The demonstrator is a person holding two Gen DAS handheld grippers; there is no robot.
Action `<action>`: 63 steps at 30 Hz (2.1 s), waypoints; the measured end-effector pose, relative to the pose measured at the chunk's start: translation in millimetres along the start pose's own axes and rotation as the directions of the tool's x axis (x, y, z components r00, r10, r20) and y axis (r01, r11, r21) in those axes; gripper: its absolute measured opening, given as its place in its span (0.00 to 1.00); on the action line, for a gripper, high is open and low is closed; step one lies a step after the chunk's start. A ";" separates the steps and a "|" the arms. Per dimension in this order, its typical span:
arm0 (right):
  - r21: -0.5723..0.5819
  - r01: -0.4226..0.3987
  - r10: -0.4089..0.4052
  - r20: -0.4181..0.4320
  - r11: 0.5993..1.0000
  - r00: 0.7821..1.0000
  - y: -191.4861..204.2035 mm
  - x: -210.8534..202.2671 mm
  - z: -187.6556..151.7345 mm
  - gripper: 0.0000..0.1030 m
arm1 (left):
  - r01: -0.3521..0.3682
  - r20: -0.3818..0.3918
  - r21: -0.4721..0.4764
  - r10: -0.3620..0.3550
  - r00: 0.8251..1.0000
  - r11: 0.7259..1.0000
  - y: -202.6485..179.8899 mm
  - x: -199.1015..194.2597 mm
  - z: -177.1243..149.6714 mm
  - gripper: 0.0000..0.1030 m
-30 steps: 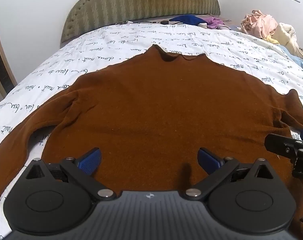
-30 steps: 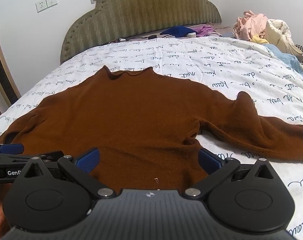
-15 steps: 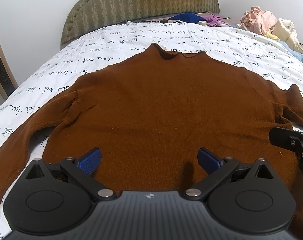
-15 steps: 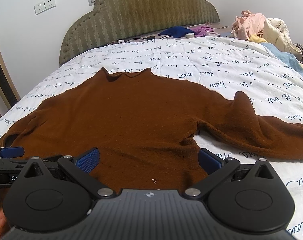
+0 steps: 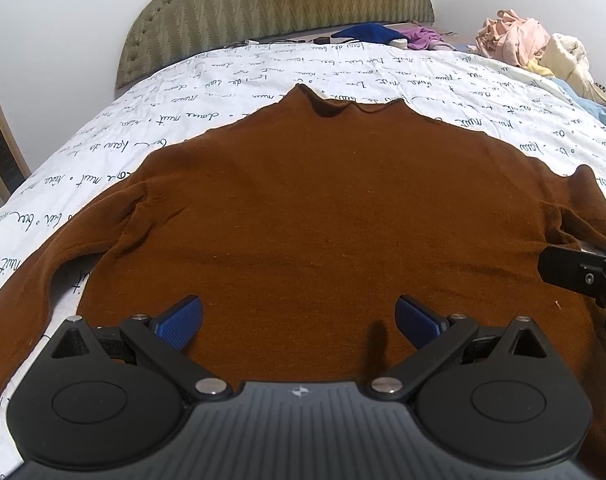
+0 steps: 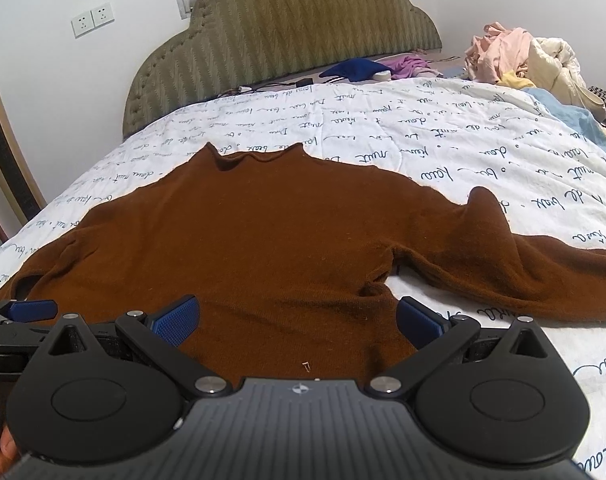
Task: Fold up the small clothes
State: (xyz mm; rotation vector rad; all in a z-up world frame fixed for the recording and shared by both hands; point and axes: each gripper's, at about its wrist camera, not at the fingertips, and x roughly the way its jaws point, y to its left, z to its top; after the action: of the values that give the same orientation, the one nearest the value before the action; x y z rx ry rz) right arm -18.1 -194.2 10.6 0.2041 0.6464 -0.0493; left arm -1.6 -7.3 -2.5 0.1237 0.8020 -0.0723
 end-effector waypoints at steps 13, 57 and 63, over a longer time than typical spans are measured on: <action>0.028 -0.008 0.008 0.011 1.000 1.000 -7.7 -1.9 -0.7 1.00 | -0.004 -0.009 0.012 0.004 1.000 1.000 -6.5 3.3 1.7 1.00; 0.848 -0.063 -0.323 0.267 0.526 0.908 -390.3 -57.7 -59.2 0.68 | 0.013 -0.029 0.089 -0.011 1.000 0.996 -40.2 13.1 -3.9 1.00; 0.892 -0.117 -0.333 0.281 0.437 0.900 -414.2 -42.9 -58.9 0.21 | 0.004 -0.024 0.098 -0.002 1.000 0.995 -39.6 12.2 -3.6 1.00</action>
State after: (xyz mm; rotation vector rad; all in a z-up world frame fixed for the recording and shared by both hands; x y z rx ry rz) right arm -132.5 -588.3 -81.3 1.1911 0.1134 -0.5829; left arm -0.1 -46.2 -17.0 0.2162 0.8229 -0.1133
